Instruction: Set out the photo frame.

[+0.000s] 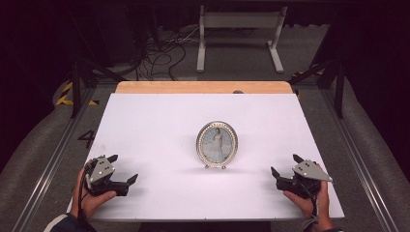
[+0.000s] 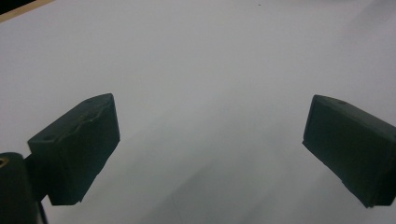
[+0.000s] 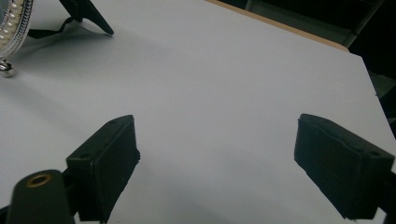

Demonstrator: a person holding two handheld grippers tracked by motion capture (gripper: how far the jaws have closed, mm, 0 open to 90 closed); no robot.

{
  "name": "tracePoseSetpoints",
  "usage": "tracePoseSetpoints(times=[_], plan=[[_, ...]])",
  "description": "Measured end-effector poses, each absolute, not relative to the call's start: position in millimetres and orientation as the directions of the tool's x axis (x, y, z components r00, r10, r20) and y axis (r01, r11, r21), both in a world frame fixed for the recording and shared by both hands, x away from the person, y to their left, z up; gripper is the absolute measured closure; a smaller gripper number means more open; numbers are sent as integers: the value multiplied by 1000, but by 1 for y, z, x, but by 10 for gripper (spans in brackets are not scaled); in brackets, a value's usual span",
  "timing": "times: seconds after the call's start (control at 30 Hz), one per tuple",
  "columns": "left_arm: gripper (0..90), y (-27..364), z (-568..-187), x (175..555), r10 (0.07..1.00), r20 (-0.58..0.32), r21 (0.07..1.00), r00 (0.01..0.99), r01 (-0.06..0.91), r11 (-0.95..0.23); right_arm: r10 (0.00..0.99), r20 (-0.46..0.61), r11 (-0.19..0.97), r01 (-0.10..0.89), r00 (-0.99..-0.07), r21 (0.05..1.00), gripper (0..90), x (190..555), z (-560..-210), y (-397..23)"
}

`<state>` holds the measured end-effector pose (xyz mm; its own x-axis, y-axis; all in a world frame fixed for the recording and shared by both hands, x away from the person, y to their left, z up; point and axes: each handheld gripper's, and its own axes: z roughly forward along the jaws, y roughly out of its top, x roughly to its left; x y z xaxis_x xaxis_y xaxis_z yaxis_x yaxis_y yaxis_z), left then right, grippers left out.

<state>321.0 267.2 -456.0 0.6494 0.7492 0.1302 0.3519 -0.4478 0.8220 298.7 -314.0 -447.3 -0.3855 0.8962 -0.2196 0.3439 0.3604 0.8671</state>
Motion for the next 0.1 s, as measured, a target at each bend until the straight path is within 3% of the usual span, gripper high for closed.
tracePoseSetpoints(times=[0.1], plan=[[41, 267, -456, 322, 751, 126, 823, 648, 355, -444, 896, -217, 358, 342, -387, 869, 136, 298, -447, -314]])
